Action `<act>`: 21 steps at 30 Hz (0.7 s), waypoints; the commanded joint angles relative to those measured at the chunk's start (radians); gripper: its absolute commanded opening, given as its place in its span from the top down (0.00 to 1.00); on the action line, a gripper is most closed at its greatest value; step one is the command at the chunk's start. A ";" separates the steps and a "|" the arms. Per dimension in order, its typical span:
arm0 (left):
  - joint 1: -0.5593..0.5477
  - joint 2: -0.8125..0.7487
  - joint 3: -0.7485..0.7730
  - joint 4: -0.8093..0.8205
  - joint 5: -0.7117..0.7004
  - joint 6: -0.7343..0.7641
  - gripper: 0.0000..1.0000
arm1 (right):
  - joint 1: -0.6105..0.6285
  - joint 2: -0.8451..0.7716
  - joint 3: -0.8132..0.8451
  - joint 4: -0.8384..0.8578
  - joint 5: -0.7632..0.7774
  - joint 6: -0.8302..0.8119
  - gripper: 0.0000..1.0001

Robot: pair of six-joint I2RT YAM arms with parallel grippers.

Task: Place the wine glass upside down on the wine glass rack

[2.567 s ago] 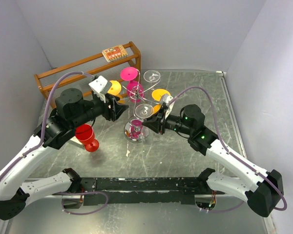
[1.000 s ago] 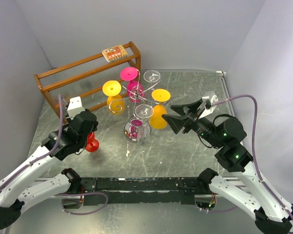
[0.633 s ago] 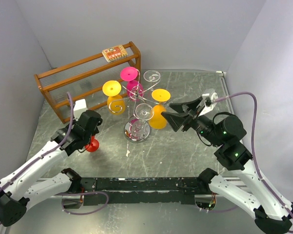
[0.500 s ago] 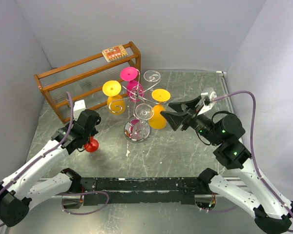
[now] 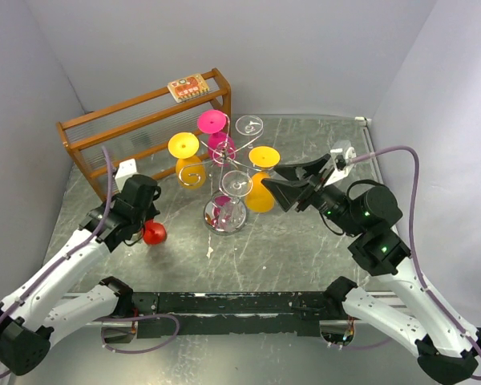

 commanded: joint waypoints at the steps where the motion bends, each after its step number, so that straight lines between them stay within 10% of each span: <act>1: 0.007 -0.044 0.086 -0.043 0.001 -0.006 0.93 | 0.005 -0.002 0.039 0.034 0.035 0.034 0.46; 21: 0.008 -0.236 0.531 0.188 -0.144 0.387 0.93 | 0.005 0.232 0.227 0.132 0.091 0.373 0.39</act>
